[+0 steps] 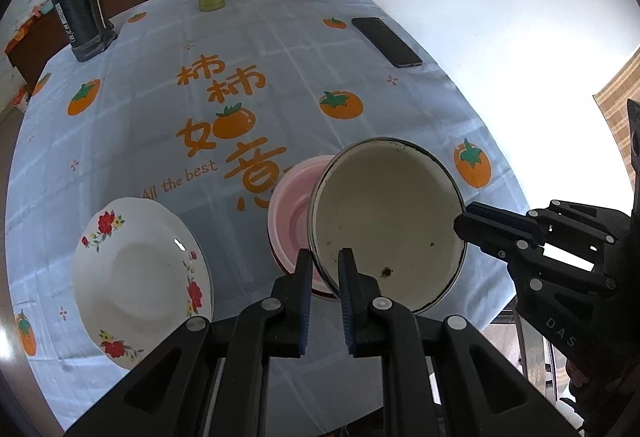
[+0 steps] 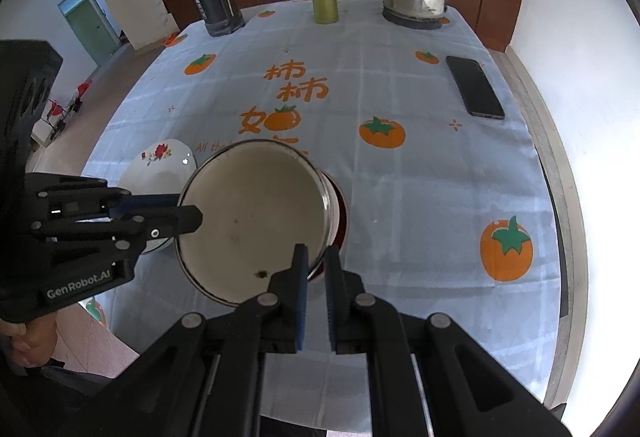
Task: Organize plates and bowls
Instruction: 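Carry the cream enamel bowl with both tools over the pink bowl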
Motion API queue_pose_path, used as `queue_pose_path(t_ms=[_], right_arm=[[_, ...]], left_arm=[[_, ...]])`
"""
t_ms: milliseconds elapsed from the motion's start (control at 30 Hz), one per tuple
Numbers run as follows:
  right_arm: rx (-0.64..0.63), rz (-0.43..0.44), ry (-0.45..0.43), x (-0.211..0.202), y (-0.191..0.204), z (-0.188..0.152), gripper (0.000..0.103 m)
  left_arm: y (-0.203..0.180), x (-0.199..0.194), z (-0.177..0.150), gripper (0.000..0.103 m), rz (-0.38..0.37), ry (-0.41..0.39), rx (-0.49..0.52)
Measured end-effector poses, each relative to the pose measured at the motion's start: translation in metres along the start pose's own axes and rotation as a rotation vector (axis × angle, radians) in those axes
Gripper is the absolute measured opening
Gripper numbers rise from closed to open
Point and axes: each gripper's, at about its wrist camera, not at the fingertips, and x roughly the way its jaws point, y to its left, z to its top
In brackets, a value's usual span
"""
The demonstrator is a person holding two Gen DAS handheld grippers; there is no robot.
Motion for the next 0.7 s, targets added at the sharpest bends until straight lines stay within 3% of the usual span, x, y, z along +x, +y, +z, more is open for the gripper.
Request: queue_pose_path(t_ms=[700], right_arm=[[0.002,0.007,0.034,0.029,-0.004,0.01,0.008]], left_arm=[[0.01,0.018,0.006,0.014,0.023,0.022,-0.02]])
